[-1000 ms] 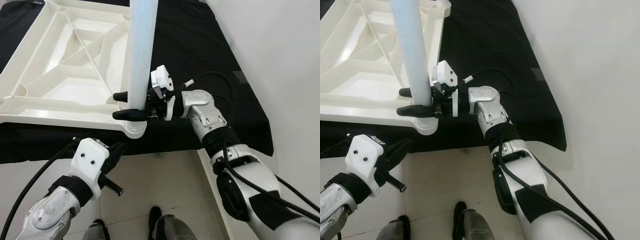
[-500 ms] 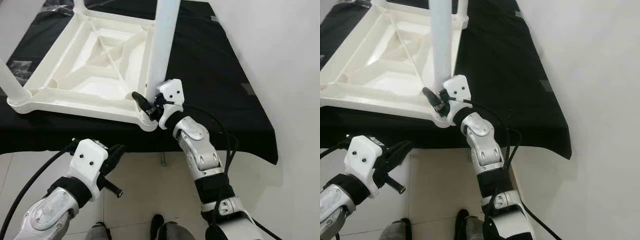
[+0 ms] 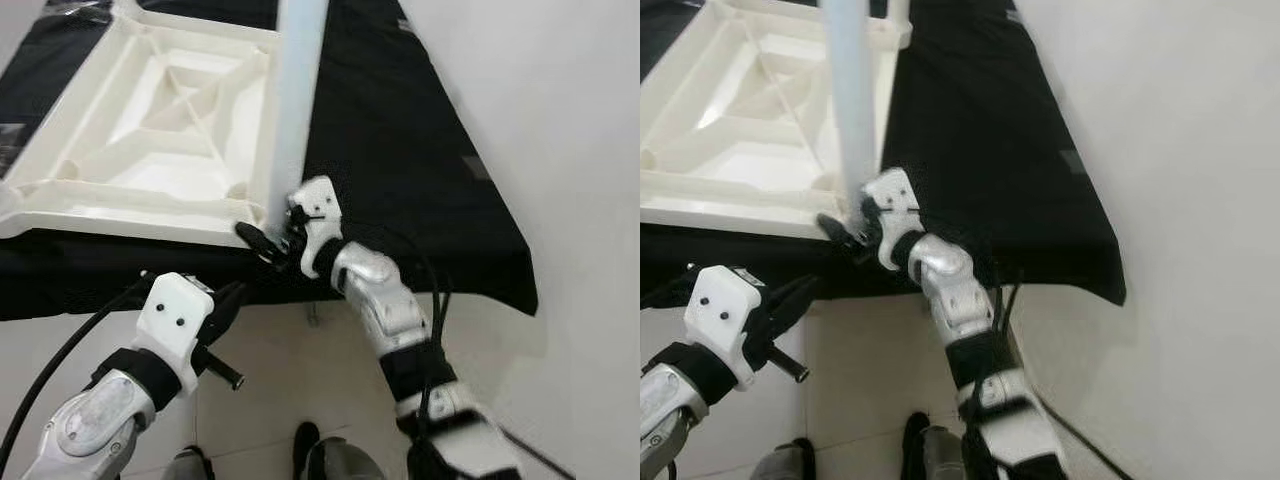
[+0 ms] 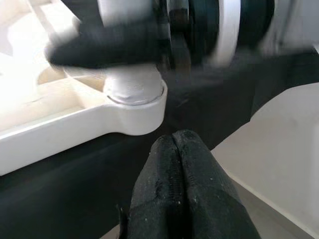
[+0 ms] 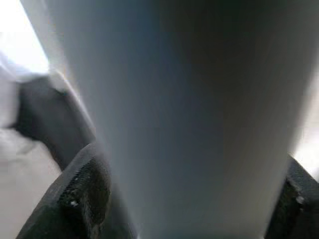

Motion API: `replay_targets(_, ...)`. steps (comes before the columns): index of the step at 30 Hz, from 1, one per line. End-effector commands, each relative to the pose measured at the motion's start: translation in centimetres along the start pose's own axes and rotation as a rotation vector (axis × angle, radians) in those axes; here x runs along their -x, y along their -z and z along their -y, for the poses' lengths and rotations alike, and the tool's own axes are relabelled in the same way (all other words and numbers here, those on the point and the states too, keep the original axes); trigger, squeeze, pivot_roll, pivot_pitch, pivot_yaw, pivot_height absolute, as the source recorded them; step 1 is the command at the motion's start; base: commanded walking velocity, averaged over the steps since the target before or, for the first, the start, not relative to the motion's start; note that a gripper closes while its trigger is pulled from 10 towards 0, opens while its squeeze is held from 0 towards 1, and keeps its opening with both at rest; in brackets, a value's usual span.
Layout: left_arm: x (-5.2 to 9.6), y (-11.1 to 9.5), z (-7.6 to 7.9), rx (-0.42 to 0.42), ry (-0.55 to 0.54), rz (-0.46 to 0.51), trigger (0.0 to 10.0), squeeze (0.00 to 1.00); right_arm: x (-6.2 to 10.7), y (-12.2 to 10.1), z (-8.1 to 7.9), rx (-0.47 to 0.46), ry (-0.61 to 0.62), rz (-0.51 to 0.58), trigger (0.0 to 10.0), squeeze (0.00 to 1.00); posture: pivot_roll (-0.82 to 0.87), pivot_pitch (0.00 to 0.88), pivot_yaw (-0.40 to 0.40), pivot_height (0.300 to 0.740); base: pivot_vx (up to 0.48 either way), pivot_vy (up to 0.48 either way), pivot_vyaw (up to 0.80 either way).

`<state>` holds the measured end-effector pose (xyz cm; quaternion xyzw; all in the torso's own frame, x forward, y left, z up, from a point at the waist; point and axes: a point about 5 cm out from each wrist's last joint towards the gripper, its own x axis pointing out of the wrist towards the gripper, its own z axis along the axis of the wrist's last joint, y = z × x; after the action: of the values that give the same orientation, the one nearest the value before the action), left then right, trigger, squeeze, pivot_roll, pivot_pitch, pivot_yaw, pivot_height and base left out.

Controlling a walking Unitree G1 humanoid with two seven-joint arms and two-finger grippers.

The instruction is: Building children table

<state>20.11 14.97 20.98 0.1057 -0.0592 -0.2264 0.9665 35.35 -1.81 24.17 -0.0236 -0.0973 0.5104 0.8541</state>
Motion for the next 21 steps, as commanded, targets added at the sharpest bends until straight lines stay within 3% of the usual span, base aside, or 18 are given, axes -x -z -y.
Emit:
replay_targets(1,0.1,0.4,0.2,0.018,0.005,-0.014,10.0,0.0,0.2,0.3,-0.5,0.017,-0.184,-0.004,10.0,0.0,0.15,0.302,-0.177,0.74,0.0,0.0,0.0)
replay_targets(5,0.1,0.4,0.3,0.016,0.007,-0.016,10.0,0.0,0.7,0.1,0.5,0.102,-0.322,-0.066,10.0,0.0,0.17,0.3,-0.18,0.74,0.0,0.0,0.0)
replay_targets(9,0.2,0.4,0.2,0.012,0.001,-0.018,10.0,0.0,0.3,-0.8,1.4,0.107,-0.322,-0.066,10.0,0.0,0.17,0.3,-0.18,0.74,0.0,0.0,0.0)
replay_targets(13,0.3,0.4,0.3,0.012,0.0,-0.018,10.0,0.0,0.0,-2.3,1.9,0.125,-0.402,-0.053,10.0,0.0,0.18,0.297,-0.178,0.74,0.0,0.0,0.0)
replay_targets(18,0.3,0.4,0.4,0.012,0.002,-0.02,10.0,0.0,0.1,-2.6,2.2,0.105,-0.443,-0.053,10.0,0.0,0.18,0.296,-0.178,0.74,0.0,0.0,0.0)
replay_targets(20,0.3,0.4,0.4,0.014,0.003,-0.02,10.0,0.0,0.4,-2.4,2.4,0.097,-0.482,-0.066,2.3,0.0,0.19,0.294,-0.18,0.74,0.0,0.0,0.0)
replay_targets(21,0.3,0.4,0.4,0.014,0.003,-0.02,10.0,0.0,0.4,-2.4,2.4,0.097,-0.482,-0.066,2.3,0.0,0.19,0.294,-0.18,0.74,0.0,0.0,0.0)
